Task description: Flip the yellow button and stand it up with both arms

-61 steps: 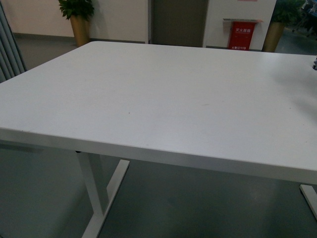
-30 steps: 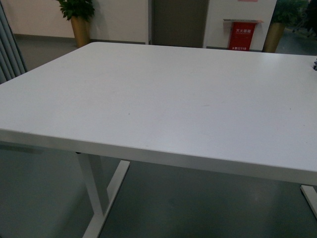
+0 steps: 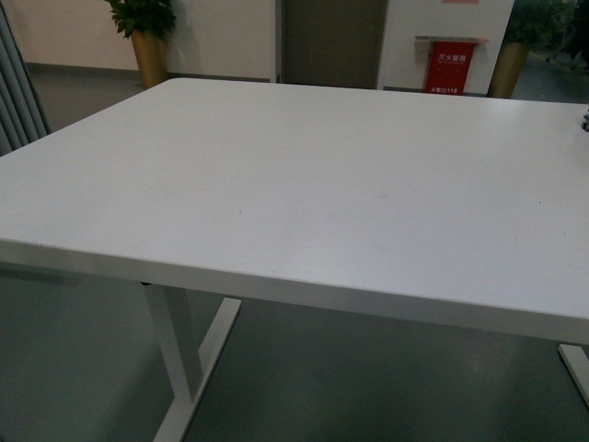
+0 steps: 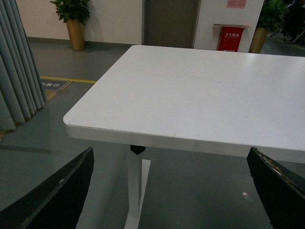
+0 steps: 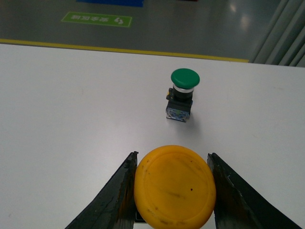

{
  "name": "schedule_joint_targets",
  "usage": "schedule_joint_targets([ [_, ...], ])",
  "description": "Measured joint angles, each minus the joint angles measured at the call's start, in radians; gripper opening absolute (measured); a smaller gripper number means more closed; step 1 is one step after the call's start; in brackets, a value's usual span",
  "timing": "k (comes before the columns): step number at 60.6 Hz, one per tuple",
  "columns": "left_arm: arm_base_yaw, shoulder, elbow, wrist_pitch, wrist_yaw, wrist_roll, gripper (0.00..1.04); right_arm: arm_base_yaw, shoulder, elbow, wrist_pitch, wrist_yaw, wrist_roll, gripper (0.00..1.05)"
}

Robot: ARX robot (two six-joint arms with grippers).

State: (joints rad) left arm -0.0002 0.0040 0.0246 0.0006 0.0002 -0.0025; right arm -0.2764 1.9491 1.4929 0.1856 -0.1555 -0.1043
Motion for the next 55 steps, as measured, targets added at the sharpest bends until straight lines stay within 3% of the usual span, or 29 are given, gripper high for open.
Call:
schedule_joint_targets([
  [14,0.0,0.0,0.0,0.0,0.0,0.0,0.99,0.01,0.073,0.082,0.01,0.02,-0.027,0.38],
  [35,0.0,0.0,0.0,0.0,0.0,0.0,0.99,-0.029,0.199,0.272,-0.166,0.033,-0.03,0.38],
  [55,0.0,0.0,0.0,0.0,0.0,0.0,0.99,-0.031,0.205,0.249,-0.185,0.03,-0.047,0.38],
])
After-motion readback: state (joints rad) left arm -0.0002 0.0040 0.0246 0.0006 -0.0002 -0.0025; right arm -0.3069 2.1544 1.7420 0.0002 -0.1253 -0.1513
